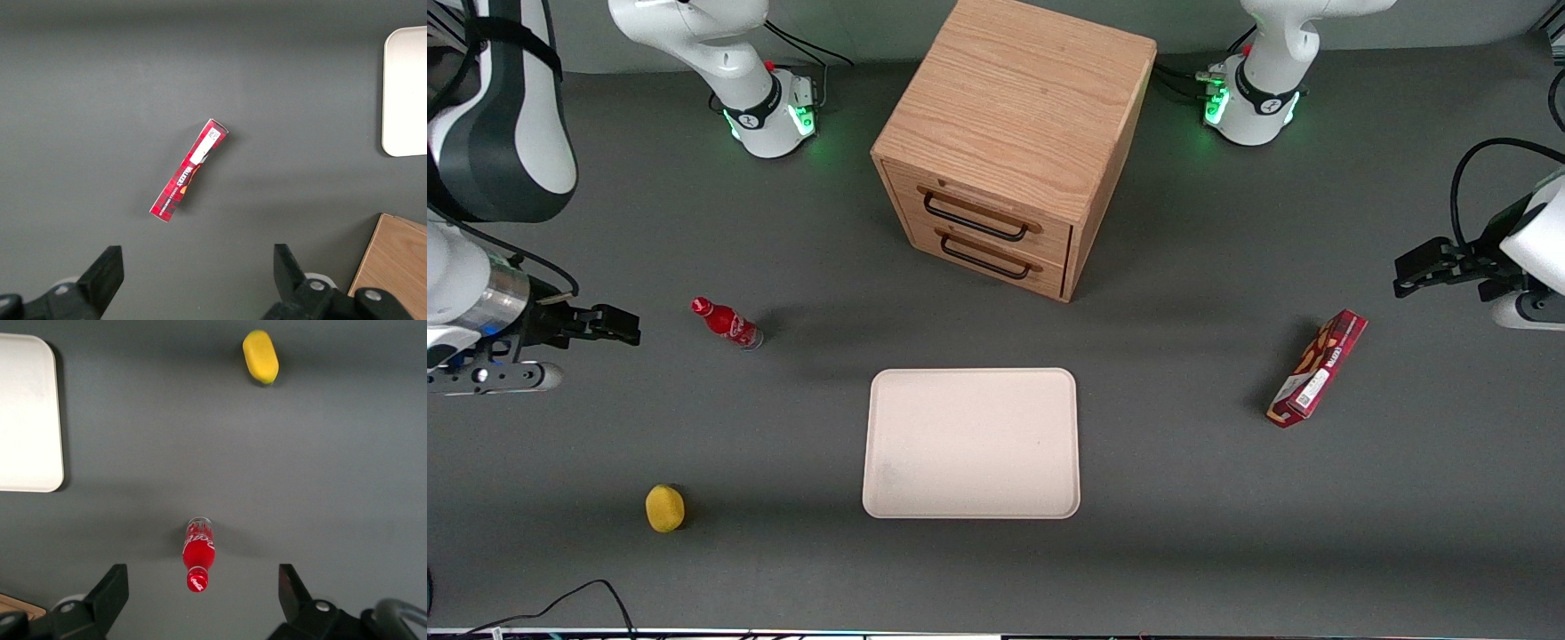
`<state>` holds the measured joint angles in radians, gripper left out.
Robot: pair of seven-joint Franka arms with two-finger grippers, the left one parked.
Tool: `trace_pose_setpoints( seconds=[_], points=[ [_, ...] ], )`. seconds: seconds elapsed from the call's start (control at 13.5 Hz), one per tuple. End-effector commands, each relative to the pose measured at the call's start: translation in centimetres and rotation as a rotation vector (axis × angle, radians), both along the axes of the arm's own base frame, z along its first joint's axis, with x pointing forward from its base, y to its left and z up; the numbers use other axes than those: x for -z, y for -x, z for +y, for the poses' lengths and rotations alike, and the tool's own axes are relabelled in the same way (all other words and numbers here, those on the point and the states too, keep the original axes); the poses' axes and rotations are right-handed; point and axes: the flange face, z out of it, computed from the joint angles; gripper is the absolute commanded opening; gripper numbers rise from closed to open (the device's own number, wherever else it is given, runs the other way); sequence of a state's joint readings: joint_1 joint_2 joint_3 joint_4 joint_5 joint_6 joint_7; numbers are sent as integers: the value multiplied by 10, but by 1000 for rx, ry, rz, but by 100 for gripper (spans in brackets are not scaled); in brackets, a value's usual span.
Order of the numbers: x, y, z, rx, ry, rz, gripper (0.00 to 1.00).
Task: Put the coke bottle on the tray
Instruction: 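Lower the open right gripper around the red Coca-Cola bottle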
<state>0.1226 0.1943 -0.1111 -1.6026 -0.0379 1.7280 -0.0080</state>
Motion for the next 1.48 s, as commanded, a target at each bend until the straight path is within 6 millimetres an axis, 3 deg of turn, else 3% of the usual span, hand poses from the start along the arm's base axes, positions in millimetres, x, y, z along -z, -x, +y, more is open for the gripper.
trace_pose_setpoints(
  seconds=[0.0,0.15,0.44,0.74,0.89,1.41],
  points=[
    [19,37,15,-8,-35,-28,100],
    [48,58,17,-10,-42,-41,100],
    [83,62,20,-1,-67,-45,100],
    [134,91,13,-5,-70,-63,94],
    [147,101,1,1,-70,-61,90],
    [158,120,2,14,-94,-53,74]
  ],
)
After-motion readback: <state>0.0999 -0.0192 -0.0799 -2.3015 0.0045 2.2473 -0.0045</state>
